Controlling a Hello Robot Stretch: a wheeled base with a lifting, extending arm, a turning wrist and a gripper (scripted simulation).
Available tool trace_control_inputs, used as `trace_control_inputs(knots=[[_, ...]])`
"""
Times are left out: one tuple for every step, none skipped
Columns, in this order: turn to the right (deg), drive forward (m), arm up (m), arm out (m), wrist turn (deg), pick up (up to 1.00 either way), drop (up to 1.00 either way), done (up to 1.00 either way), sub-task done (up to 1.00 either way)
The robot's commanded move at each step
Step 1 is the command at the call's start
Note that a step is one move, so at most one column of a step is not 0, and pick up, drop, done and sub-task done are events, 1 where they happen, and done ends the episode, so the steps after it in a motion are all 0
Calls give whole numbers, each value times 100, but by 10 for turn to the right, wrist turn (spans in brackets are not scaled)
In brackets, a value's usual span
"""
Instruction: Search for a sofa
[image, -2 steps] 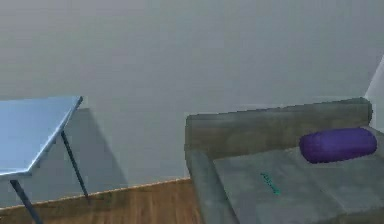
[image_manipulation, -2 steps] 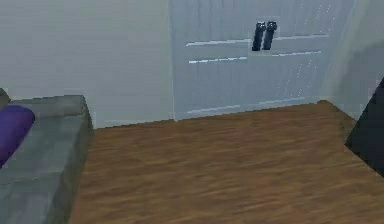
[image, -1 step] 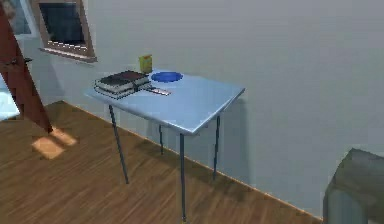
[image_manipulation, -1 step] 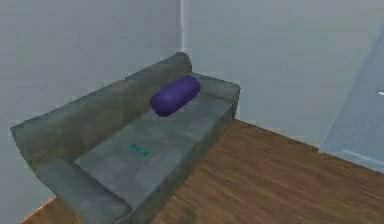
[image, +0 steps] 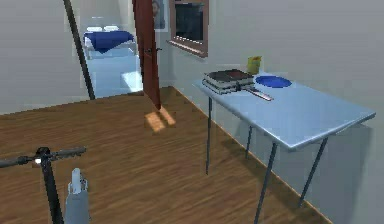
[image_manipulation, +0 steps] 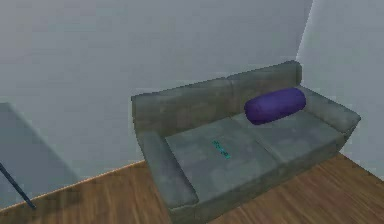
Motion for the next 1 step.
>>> trace_control_inputs(knots=[[0, 40, 0, 0, 0, 0, 0, 0, 0]])
